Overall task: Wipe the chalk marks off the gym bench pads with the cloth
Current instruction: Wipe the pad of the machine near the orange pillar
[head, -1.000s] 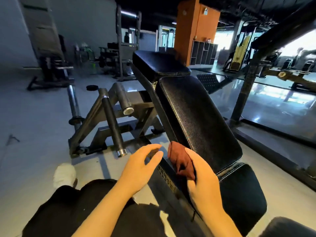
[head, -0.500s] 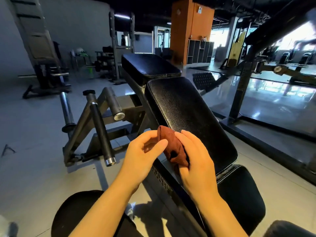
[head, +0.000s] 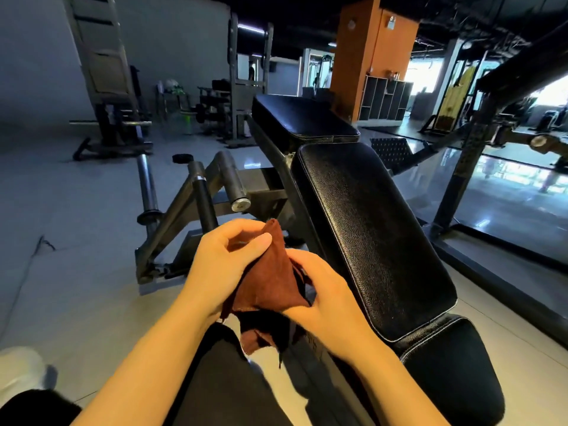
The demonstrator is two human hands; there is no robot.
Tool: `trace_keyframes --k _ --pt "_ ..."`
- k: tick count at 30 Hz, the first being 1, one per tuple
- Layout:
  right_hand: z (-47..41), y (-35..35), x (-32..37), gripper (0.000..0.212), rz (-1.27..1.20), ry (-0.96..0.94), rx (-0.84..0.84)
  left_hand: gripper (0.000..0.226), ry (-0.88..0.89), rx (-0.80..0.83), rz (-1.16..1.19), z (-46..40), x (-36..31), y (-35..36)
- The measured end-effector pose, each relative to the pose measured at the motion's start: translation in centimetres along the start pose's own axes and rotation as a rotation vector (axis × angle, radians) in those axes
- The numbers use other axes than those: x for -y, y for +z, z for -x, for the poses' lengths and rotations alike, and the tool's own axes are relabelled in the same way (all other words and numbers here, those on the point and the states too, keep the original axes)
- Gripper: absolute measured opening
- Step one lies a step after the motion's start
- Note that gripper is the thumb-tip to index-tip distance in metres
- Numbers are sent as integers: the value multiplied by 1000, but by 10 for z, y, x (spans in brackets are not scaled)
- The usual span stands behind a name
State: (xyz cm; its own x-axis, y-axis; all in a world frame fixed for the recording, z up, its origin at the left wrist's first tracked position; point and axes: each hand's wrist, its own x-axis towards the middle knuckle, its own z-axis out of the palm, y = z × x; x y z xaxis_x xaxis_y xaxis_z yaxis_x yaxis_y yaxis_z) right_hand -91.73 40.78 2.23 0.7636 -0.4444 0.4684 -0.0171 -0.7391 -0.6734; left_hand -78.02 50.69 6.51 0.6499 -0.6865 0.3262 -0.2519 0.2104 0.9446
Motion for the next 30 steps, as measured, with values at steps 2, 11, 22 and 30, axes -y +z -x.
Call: trace_keyframes --k 2,11,22,30 --pt "-12 0 7 69 -43 -14 102 12 33 -19 -44 -3 -10 -16" --pt "-69 75 63 58 -285 -129 147 9 -11 -384 11 11 -40 -114" --pt "-81 181 149 26 -894 100 455 7 -123 -795 127 46 -50 -205" --pt "-111 238 149 24 -1132 553 476 14 -215 -854 -341 98 -27 -289"
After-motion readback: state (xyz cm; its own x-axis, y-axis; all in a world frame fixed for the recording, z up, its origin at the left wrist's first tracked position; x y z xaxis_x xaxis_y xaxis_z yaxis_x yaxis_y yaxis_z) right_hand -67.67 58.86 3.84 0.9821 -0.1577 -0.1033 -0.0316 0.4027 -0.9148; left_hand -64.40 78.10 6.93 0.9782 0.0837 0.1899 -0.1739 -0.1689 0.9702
